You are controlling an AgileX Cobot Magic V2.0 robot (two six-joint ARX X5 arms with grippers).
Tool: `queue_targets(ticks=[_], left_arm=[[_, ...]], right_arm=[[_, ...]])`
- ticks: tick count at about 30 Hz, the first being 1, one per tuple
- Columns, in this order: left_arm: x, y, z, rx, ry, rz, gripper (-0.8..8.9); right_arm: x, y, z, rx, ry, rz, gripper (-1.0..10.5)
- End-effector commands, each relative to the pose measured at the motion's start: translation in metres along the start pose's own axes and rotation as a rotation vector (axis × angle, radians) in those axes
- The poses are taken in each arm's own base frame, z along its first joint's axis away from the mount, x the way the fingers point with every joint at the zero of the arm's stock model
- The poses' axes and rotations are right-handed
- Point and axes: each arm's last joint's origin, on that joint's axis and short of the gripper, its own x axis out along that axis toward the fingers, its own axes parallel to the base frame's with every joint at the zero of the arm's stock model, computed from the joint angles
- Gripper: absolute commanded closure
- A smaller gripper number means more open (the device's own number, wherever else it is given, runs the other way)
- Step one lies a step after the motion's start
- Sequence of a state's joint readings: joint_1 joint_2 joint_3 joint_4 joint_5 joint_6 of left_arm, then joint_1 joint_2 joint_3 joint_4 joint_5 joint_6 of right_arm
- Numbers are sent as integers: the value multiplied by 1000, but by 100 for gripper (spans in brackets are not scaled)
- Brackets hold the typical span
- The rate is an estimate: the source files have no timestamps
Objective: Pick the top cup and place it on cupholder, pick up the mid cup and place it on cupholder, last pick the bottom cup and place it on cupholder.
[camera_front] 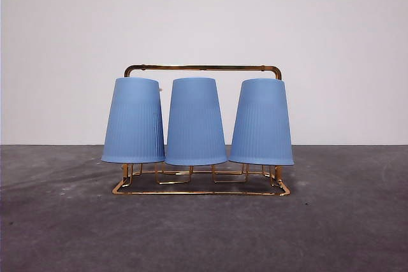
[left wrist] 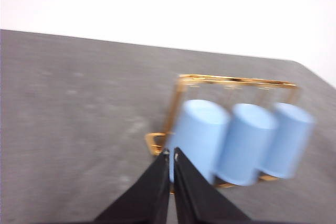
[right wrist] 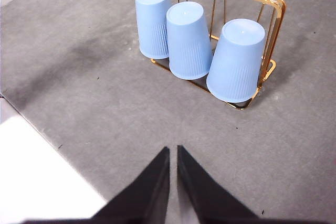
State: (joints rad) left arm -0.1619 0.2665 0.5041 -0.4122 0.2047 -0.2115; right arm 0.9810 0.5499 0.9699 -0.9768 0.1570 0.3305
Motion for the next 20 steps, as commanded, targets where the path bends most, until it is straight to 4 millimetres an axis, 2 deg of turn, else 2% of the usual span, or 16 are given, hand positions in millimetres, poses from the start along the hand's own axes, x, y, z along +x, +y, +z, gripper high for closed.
queue_targets(ticks=[1,5,9,13,20], left_arm=[[5,11,-25,43,-31,49,806],[10,25,-56,37,-60,113,806],[16,36,-77,28,-78,198,806],[20,45,-91,13,-60,283,806],[24,52,-107,0,-31,312,806]], right_arm=[[-1,1,2,6,-10,12,928],[-1,1,2,6,-10,12,928],[-1,1,2,6,-10,12,928],[-1,1,2,6,-10,12,928],[-1,1,2,6,-10,12,928]])
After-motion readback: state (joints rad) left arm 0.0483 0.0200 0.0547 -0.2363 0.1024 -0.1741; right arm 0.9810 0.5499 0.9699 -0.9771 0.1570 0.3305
